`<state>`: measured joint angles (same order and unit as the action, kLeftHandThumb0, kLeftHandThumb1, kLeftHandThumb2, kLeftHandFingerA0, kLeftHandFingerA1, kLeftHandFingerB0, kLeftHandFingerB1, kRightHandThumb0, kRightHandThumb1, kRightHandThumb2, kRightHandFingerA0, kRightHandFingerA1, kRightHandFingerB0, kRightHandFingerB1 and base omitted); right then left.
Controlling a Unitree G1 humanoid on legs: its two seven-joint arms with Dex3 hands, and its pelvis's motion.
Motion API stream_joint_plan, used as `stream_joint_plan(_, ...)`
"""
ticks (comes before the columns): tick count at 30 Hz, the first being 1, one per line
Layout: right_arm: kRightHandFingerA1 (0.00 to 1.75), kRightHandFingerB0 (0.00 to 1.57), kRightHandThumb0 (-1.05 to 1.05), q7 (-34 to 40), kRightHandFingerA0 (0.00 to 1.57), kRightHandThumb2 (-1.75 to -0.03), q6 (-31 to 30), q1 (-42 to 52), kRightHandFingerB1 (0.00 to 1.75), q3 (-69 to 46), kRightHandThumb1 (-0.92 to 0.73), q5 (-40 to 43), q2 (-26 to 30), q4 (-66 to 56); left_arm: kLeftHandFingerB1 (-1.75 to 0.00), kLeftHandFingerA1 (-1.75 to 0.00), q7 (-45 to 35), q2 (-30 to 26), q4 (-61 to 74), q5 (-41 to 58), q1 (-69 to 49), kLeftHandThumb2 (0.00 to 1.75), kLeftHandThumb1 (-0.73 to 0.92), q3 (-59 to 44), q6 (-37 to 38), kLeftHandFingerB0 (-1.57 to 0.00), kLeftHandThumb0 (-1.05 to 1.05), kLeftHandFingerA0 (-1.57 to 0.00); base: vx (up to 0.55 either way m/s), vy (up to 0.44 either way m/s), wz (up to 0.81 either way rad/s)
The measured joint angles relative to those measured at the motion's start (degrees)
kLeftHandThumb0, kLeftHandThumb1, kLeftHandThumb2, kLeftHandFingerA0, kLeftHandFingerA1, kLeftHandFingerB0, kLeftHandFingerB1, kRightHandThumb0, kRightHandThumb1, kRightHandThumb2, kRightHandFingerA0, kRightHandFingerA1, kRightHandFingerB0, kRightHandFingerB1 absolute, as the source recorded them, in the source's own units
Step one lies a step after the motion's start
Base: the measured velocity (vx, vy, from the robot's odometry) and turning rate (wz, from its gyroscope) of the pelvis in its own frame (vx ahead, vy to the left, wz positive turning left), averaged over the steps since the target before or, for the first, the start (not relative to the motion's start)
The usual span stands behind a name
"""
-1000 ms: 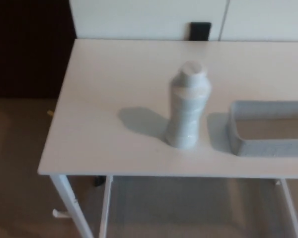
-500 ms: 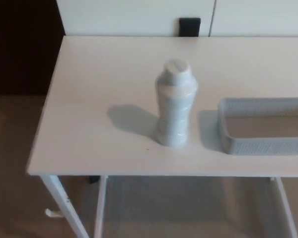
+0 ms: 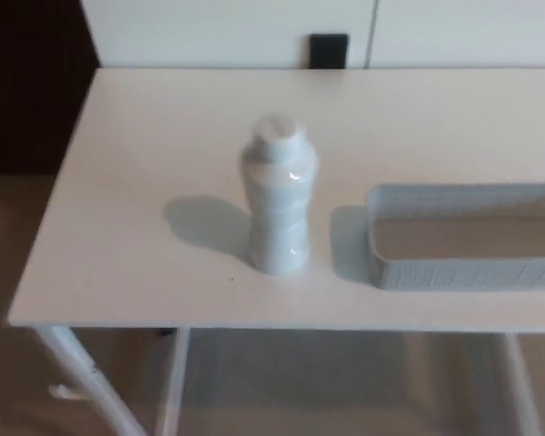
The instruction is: The robot walk up to a desk on which a bottle is kept on the left hand side and a container is kept on the right hand side. The robot uses its left hand to pick up the bottle and places it in the container.
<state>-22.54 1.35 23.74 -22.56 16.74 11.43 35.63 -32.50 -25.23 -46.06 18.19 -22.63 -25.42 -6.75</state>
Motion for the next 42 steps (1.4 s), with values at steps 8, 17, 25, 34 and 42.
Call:
stream_joint_plan(8,0.64,0.36,-0.38,0.5,0.59,-0.53,-1.0,-1.8,0.46,0.3,-0.42,-0.1,0.8,-1.8,-0.36,-0.44,-0.4,2.7,5.4,-1.2,3.3,0.59,0.66,5.7,0.5,-0.41,-0.37,-0.61,0.03,-0.137,0.03)
stream_joint_plan(17,0.61,0.36,-0.40,1.0,0.58,-0.52,-1.9,-2.8,0.46,0.8,-0.41,-0.3,0.3,-1.6,-0.38,-0.46,1.7,3.2,11.8,-3.5,4.8,0.59,0.65,10.6,0.4,-0.47,-0.33,-0.66,0.04,0.154,-0.06)
stream_joint_plan(25,0.63,0.36,-0.38,1.1,0.59,-0.53,-2.4,-3.0,0.46,0.8,-0.42,-0.4,0.2,-2.7,-0.45,-0.52,2.5,3.3,10.4,-3.6,4.9,0.76,0.60,10.6,-0.1,-0.38,-0.42,-0.54,0.00,-0.001,0.05)
stream_joint_plan(34,0.61,0.36,-0.37,0.9,0.55,-0.53,-2.4,-3.3,0.45,0.8,-0.45,-0.5,0.3,-2.1,-0.45,-0.53,2.3,3.3,9.1,-3.7,5.2,0.76,0.59,10.6,-0.1,-0.38,-0.41,-0.55,0.02,-0.064,0.01)
stream_joint_plan(42,0.61,0.37,-0.38,0.6,0.58,-0.53,-2.3,-3.6,0.46,0.9,-0.43,-0.6,0.3,-1.1,-0.45,-0.52,2.2,3.2,9.0,-3.7,5.1,0.76,0.60,10.5,-0.1,-0.38,-0.42,-0.55,0.00,0.000,0.00)
